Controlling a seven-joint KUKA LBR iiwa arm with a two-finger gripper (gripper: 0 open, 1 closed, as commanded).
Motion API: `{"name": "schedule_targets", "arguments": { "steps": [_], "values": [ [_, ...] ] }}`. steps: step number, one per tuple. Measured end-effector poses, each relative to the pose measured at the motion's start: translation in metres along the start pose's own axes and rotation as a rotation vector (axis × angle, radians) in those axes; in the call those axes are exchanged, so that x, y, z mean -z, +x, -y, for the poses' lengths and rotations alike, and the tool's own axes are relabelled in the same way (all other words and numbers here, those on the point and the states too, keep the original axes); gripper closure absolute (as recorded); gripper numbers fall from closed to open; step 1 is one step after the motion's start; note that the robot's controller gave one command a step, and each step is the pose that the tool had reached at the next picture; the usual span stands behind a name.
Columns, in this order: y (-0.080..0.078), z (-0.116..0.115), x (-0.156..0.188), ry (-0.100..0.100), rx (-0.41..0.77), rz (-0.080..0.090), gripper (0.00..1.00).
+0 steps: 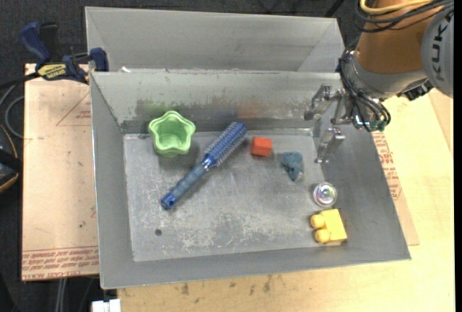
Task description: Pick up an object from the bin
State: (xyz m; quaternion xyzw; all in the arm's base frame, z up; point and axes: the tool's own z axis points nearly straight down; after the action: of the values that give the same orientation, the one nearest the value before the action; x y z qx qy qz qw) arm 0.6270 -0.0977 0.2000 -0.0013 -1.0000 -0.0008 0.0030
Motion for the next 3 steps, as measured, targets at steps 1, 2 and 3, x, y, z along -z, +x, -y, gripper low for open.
{"name": "schedule_targets", "arguments": {
  "steps": [1,2,3],
  "values": [
    [-0.006,-0.084,-0.127,0.001,0.011,0.013,0.00],
    [-0.027,-0.058,-0.099,0.000,-0.141,0.012,0.00],
    [-0.016,-0.077,-0.100,-0.001,-0.398,0.007,0.00]
  ]
}}
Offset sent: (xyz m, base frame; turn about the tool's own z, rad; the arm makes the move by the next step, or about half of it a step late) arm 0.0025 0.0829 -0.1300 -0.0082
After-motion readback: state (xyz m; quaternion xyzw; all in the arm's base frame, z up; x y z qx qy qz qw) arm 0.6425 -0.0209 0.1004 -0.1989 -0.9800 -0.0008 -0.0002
